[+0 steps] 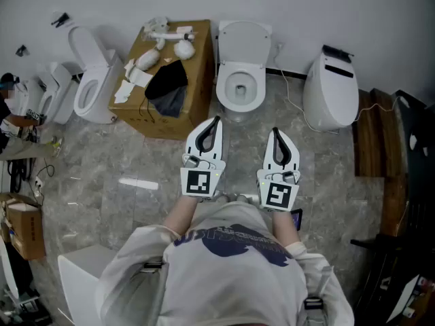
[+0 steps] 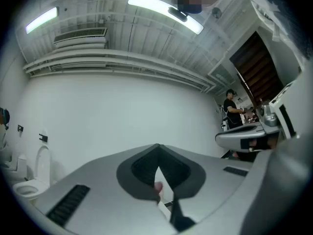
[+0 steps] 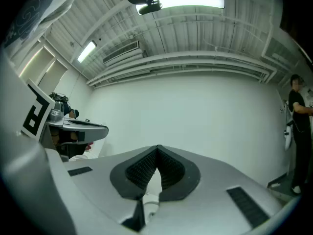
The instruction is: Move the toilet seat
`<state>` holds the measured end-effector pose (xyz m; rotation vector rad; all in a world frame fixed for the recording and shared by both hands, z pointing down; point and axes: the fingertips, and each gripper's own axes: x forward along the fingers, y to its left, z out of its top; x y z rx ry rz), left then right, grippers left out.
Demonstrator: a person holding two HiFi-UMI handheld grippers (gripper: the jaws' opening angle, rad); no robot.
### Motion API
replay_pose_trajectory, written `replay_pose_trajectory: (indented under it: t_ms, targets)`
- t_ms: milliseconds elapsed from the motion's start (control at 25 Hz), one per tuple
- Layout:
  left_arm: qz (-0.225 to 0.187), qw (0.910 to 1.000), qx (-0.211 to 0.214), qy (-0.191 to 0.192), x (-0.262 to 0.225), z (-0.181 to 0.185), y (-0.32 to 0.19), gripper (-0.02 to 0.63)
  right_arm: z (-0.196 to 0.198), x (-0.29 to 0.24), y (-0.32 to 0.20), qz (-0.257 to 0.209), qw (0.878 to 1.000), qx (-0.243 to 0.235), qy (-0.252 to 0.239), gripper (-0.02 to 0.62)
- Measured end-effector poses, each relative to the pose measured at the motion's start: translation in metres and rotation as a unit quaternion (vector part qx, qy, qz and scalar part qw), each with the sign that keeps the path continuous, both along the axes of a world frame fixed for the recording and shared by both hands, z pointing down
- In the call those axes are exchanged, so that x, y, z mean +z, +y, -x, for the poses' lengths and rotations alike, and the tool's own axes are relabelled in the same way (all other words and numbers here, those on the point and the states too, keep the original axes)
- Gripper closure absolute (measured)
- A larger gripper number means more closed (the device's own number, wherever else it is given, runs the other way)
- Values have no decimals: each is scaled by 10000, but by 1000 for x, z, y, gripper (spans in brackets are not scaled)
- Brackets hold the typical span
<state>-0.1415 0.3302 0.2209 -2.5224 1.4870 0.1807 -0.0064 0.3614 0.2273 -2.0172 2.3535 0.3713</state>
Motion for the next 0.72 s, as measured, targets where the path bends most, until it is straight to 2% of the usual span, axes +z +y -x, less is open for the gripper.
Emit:
replay_pose_trajectory:
  t_ms: [480,600,720]
  targets:
    - [81,9999,-44,-44,6,-1,-6,611,-3,5,-4,78,9999,-71,9,588]
    - [202,9997,79,65,9,-4,-7,609,-4,9,-5,151,9997,-174,-66,588]
    - [274,9994,185,138,13,-6,-9,609,-6,7,-6,26,9995,-270,-179,586]
